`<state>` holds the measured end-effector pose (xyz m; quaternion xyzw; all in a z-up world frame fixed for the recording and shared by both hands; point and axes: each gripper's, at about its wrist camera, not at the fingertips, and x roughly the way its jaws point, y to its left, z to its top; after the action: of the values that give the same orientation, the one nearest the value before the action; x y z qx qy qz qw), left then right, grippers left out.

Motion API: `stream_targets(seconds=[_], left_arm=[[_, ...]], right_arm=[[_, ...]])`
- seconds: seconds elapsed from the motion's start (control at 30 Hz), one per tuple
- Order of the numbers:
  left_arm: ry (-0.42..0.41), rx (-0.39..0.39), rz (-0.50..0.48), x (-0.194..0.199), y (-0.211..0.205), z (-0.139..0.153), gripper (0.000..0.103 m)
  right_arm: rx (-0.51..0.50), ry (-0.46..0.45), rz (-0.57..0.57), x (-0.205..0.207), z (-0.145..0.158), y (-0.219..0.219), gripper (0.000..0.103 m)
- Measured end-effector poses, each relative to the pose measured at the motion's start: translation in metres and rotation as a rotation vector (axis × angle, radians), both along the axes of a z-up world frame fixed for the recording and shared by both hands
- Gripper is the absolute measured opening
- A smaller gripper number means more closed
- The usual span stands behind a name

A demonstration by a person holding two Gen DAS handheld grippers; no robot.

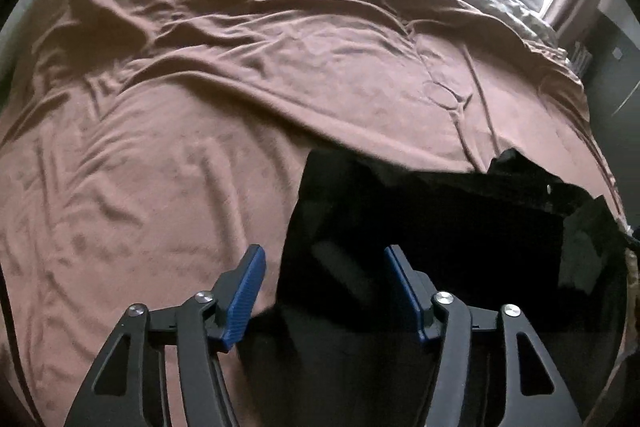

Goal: Fold large clothes

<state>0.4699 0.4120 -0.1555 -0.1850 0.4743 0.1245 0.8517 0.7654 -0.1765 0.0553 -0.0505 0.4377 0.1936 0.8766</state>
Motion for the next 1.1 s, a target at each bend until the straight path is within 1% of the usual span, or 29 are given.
stream_targets(seconds=[0.07, 0.1, 0.13, 0.17, 0.2, 0.23, 0.27, 0.3, 0.33, 0.4, 0.47, 0.5, 0.57, 0.63, 0.7, 0.73, 0.8, 0.83, 0.87, 0.9, 0.93, 0.97, 1.0, 1.07, 1.1], left_arm=[[0.002, -0.02, -0.008, 0.007, 0.003, -0.004, 0.041], [0.007, -0.023, -0.006, 0.009, 0.005, -0.005, 0.035], [0.011, -0.02, -0.006, 0.011, 0.005, -0.006, 0.019], [0.012, -0.009, -0.01, 0.012, 0.005, -0.007, 0.009], [0.004, 0.001, -0.015, 0.011, 0.005, -0.005, 0.008], [-0.018, 0.024, -0.018, 0.009, 0.004, -0.001, 0.005], [-0.032, 0.045, -0.017, 0.006, 0.004, 0.002, 0.004], [-0.046, 0.066, -0.01, 0.004, 0.004, 0.006, 0.004], [-0.067, 0.083, 0.011, 0.0, 0.005, 0.011, 0.004], [-0.105, 0.056, 0.039, -0.004, 0.012, 0.017, 0.003], [-0.124, 0.035, 0.065, -0.004, 0.016, 0.019, 0.003], [-0.116, 0.043, 0.067, -0.002, 0.015, 0.018, 0.003], [-0.07, 0.082, 0.059, 0.008, 0.01, 0.012, 0.004], [-0.025, 0.089, 0.063, 0.016, 0.007, 0.005, 0.004], [-0.01, 0.078, 0.07, 0.018, 0.007, 0.004, 0.004], [-0.02, 0.066, 0.073, 0.016, 0.007, 0.007, 0.004], [-0.036, 0.049, 0.074, 0.009, 0.009, 0.014, 0.011], [-0.047, 0.042, 0.074, 0.005, 0.01, 0.018, 0.02], [-0.061, 0.038, 0.076, -0.001, 0.011, 0.024, 0.035], [-0.079, 0.038, 0.082, -0.007, 0.011, 0.03, 0.043], [-0.103, 0.039, 0.088, -0.014, 0.01, 0.036, 0.057], [-0.13, 0.043, 0.095, -0.023, 0.009, 0.043, 0.062], [-0.149, 0.046, 0.099, -0.031, 0.008, 0.049, 0.062], [-0.166, 0.04, 0.106, -0.047, 0.005, 0.058, 0.062], [-0.17, 0.035, 0.109, -0.055, 0.003, 0.061, 0.062]], right_arm=[[0.04, 0.024, 0.003, 0.012, -0.005, 0.001, 0.062], [0.056, 0.037, 0.001, 0.019, -0.009, 0.0, 0.062], [0.065, 0.044, 0.003, 0.025, -0.013, 0.0, 0.06], [0.07, 0.052, 0.008, 0.03, -0.017, 0.0, 0.042], [0.071, 0.06, 0.007, 0.034, -0.021, 0.0, 0.015], [0.074, 0.053, -0.001, 0.037, -0.021, -0.001, 0.007], [0.085, 0.028, -0.006, 0.036, -0.018, -0.003, 0.002], [0.096, -0.009, -0.007, 0.033, -0.014, -0.004, 0.0], [0.101, -0.047, -0.011, 0.029, -0.01, -0.007, 0.0], [0.128, -0.07, -0.024, 0.026, -0.006, -0.011, 0.0], [0.121, -0.082, -0.045, 0.023, -0.007, -0.01, 0.0], [0.098, -0.087, -0.056, 0.023, -0.01, -0.008, 0.0], [0.061, -0.069, -0.081, 0.025, -0.015, -0.002, 0.0], [0.037, -0.043, -0.103, 0.029, -0.02, 0.005, 0.0], [0.056, -0.05, -0.108, 0.025, -0.015, 0.004, 0.001], [0.066, -0.057, -0.104, 0.022, -0.011, 0.003, 0.001], [0.064, -0.059, -0.109, 0.016, -0.001, 0.004, 0.002], [0.053, -0.07, -0.115, 0.01, 0.004, 0.003, 0.005], [0.04, -0.088, -0.118, 0.004, 0.009, 0.0, 0.007], [0.023, -0.112, -0.123, -0.005, 0.015, 0.001, 0.012], [0.021, -0.124, -0.124, -0.012, 0.019, 0.0, 0.015], [0.029, -0.137, -0.126, -0.021, 0.023, -0.002, 0.028], [0.044, -0.15, -0.126, -0.031, 0.027, -0.005, 0.047], [0.065, -0.176, -0.123, -0.053, 0.033, -0.007, 0.063], [0.067, -0.181, -0.119, -0.062, 0.034, -0.008, 0.063]])
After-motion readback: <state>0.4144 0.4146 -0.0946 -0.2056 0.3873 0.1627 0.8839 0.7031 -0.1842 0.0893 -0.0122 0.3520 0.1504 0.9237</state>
